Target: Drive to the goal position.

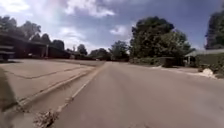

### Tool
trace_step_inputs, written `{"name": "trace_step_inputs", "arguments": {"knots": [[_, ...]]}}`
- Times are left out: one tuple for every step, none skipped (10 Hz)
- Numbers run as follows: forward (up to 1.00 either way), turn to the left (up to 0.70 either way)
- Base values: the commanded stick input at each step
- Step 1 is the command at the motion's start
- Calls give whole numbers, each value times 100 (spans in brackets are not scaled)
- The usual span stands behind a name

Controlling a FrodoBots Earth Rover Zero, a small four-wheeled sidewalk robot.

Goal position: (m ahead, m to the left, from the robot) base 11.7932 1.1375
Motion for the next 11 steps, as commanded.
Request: {"name": "trace_step_inputs", "arguments": {"knots": [[100,0],[100,0],[100,0],[100,0],[100,0],[100,0],[100,0],[100,0],[100,0],[100,0],[100,0]]}}
